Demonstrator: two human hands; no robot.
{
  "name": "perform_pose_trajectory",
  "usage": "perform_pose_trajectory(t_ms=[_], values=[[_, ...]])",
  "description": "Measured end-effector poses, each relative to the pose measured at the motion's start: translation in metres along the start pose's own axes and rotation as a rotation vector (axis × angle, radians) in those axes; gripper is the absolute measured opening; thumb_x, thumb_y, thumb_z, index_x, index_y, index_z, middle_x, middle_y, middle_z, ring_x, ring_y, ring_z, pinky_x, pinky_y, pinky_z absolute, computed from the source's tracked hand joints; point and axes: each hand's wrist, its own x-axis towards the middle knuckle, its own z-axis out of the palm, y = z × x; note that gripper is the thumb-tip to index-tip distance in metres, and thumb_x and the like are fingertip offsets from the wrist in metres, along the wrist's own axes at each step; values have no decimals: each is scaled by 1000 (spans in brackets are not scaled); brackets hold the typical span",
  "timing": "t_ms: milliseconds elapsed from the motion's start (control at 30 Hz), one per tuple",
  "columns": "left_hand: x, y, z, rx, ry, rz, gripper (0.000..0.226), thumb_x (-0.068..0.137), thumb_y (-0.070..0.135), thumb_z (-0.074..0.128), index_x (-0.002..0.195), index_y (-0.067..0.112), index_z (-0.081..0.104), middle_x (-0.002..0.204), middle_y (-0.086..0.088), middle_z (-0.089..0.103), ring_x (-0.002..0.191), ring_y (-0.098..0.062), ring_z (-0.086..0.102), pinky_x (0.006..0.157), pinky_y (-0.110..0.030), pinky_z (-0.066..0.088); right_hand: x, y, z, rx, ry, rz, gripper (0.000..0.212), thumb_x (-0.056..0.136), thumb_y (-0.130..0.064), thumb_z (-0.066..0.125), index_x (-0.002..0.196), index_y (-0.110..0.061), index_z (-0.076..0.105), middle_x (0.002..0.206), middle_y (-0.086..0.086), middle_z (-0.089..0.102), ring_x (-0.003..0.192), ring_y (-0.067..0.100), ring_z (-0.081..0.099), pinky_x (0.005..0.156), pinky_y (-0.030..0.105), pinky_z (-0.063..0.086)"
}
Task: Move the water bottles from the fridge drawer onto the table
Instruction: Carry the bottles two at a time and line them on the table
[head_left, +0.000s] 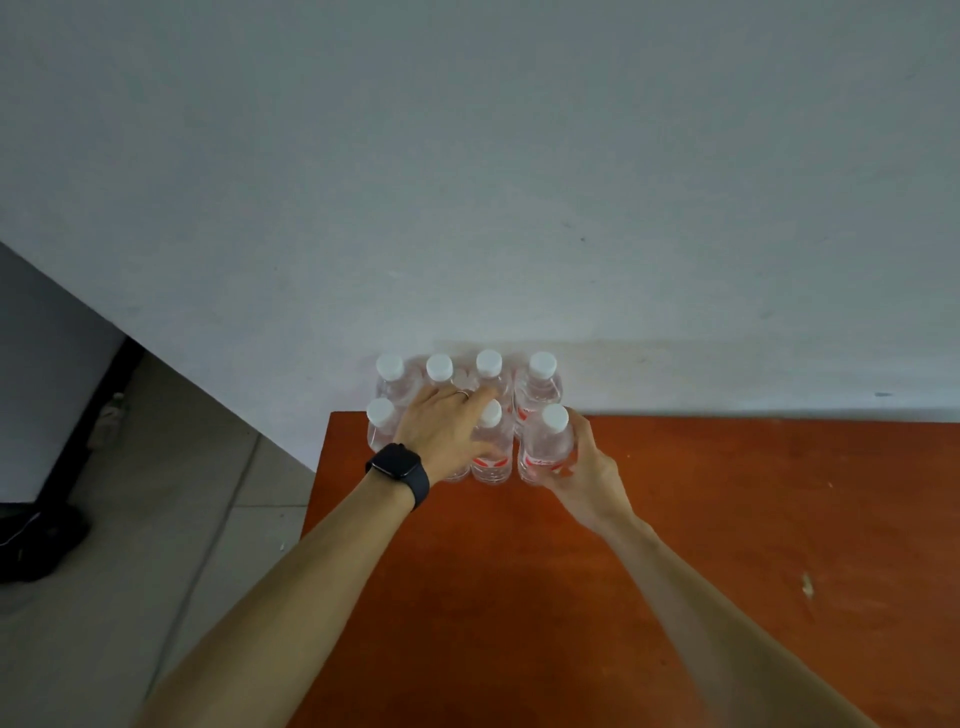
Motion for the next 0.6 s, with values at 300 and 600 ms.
perform_pose_trajectory(t_ms=[300, 600], values=[[2, 6, 3, 40, 63, -30, 71, 80, 67, 68, 134, 27, 45, 93, 7, 71, 91, -20, 65, 84, -35, 45, 3, -4, 4, 4, -2, -21, 81, 84, -36, 79, 146, -35, 27, 126, -6, 65, 96, 9, 66, 71, 11, 48], [2, 8, -3, 57, 2, 16, 72, 82, 69, 62, 136, 26, 43, 104, 6, 68, 98, -19, 63, 84, -36, 45, -1, -6, 5, 18, -37, 26, 91, 83, -46, 79, 152, -31, 22, 138, -5, 59, 114, 16, 64, 87, 26, 54]])
